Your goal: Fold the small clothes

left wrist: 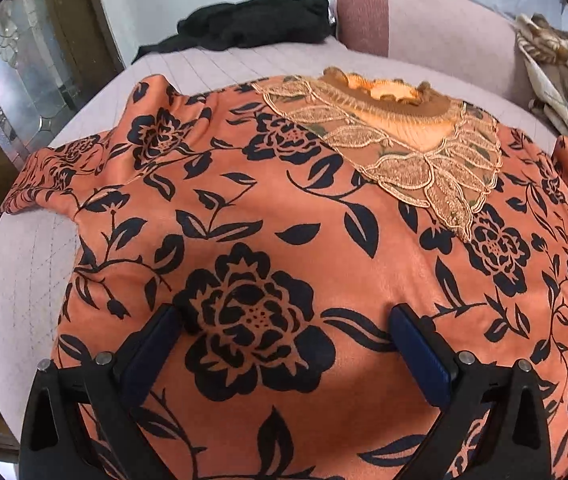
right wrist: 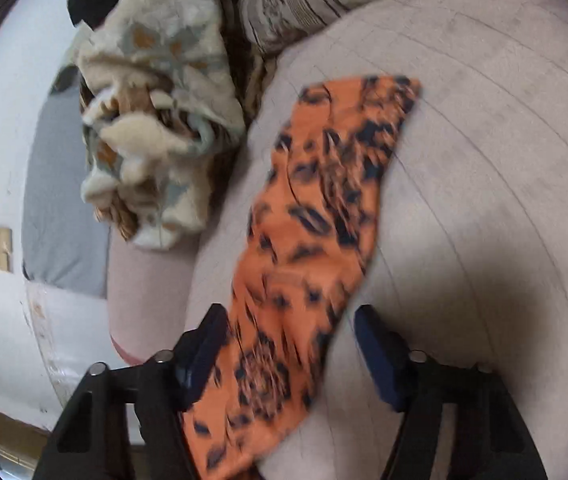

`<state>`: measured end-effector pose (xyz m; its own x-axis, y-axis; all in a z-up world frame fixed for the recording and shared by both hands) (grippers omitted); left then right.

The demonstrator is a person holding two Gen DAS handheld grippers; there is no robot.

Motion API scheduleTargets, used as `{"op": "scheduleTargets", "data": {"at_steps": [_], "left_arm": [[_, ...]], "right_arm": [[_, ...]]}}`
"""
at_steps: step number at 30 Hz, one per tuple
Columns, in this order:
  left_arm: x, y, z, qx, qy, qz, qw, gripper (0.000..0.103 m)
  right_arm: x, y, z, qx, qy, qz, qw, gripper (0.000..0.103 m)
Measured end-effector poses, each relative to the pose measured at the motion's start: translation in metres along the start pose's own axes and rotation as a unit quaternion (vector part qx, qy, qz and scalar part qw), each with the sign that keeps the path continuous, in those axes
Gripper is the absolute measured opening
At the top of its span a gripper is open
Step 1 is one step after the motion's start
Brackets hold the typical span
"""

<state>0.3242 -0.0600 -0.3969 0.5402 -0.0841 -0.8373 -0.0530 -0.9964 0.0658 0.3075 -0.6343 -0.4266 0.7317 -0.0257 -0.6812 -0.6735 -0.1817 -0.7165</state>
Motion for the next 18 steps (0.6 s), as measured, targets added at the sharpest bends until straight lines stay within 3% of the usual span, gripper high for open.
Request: {"op": "scheduleTargets", "data": {"at_steps": [2,4,5,6,9,12,15,18], "left_arm": [[0.000,0.000,0.000,-0.005,0.003,-0.002,1.0000,0.103],[-0.001,0.000,0.000,-0.008,0.000,-0.001,1.0000,0.103],[0.001,-0.003,-0.001,-0.009,-0.002,0.002,1.0000,0.103],[0.001,-0.003,0.001,-0.008,-0.004,0.004,1.0000,0.103],[-0.002,-0.005,-0.002,0.001,-0.020,0.012,0.9997,0.103],[-0.007,-0.010,-0.009,-0.009,-0.032,0.008,0.9994,0.103],[-0.026,-0.028,-0.019,-0.019,0.005,-0.036,0.9991,0.103],[-0.046,-0.054,-0.027,-0.044,0.033,-0.068,0.9962,0.103]], "right_arm": [[0.011,-0.005,-0.011,-0.002,0.004,0.004,1.000,0.059],[0.018,-0.009,-0.020,-0.011,0.020,0.005,1.000,0.043],[0.027,-0.008,-0.027,-0.020,0.028,0.019,0.999,0.022],[0.034,-0.006,-0.028,-0.023,0.027,0.033,0.999,0.007],[0.033,-0.012,-0.033,-0.023,0.039,0.031,0.999,0.007],[0.003,-0.055,-0.027,-0.076,0.073,-0.001,0.994,0.006],[-0.041,-0.119,-0.003,-0.138,0.092,-0.063,0.984,0.006],[-0.084,-0.185,0.046,-0.213,0.094,-0.129,0.964,0.006]]}}
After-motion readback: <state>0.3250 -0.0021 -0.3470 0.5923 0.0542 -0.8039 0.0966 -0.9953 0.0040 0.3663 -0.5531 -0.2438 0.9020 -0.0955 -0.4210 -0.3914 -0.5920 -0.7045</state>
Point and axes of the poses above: each gripper's, at about its wrist camera, not at the fingertips, and x roughly the way its jaws point, y to its right, z to its underside, the point moved 5 cm from there along x, roughly the way its jaws point, and after that the axes turned 10 degrees about z, right-handed, at the moved point
